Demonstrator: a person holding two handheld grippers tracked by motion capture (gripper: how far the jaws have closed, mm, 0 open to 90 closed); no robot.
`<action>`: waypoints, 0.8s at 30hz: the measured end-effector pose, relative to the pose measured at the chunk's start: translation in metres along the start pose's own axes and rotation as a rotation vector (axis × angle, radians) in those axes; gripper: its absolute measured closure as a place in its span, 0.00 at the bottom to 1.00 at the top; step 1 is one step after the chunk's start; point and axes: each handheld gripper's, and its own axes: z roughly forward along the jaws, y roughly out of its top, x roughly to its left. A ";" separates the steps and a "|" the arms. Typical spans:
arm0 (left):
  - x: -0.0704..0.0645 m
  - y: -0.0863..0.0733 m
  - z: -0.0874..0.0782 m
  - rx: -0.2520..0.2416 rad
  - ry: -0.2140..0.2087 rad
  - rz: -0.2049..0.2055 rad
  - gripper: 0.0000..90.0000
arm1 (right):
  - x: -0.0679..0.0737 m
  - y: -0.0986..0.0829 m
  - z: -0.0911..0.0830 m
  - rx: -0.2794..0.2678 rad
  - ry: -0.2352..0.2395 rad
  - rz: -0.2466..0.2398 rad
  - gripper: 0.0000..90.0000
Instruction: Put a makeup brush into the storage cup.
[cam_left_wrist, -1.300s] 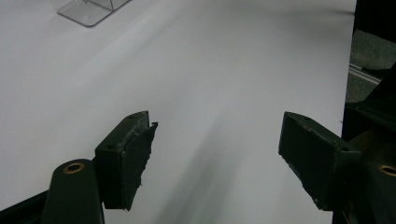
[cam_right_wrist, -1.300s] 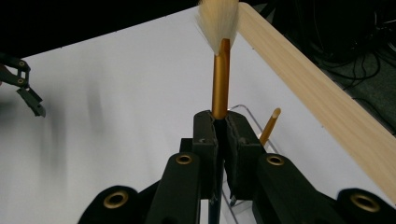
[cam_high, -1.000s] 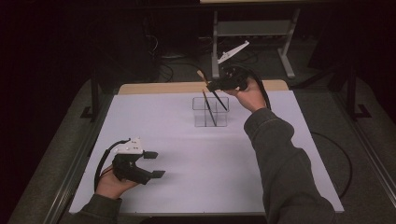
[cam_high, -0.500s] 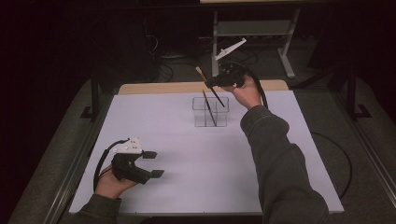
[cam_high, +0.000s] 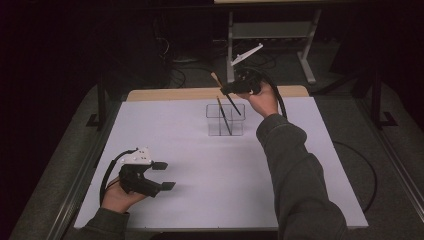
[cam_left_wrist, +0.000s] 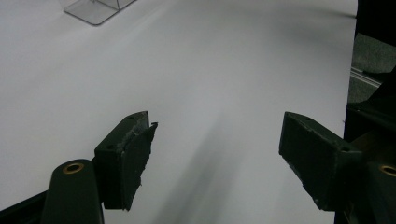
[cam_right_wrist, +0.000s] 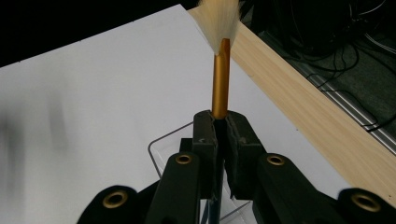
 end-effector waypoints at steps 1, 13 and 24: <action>0.000 0.000 0.000 0.001 -0.002 0.000 0.27 | 0.001 0.000 0.000 0.006 -0.006 0.023 0.92; 0.001 0.000 -0.001 0.015 0.000 0.015 0.27 | -0.004 -0.006 0.007 -0.001 -0.014 0.056 0.92; 0.002 -0.001 -0.001 0.008 -0.001 0.014 0.27 | -0.006 -0.011 0.015 0.007 -0.007 0.074 0.91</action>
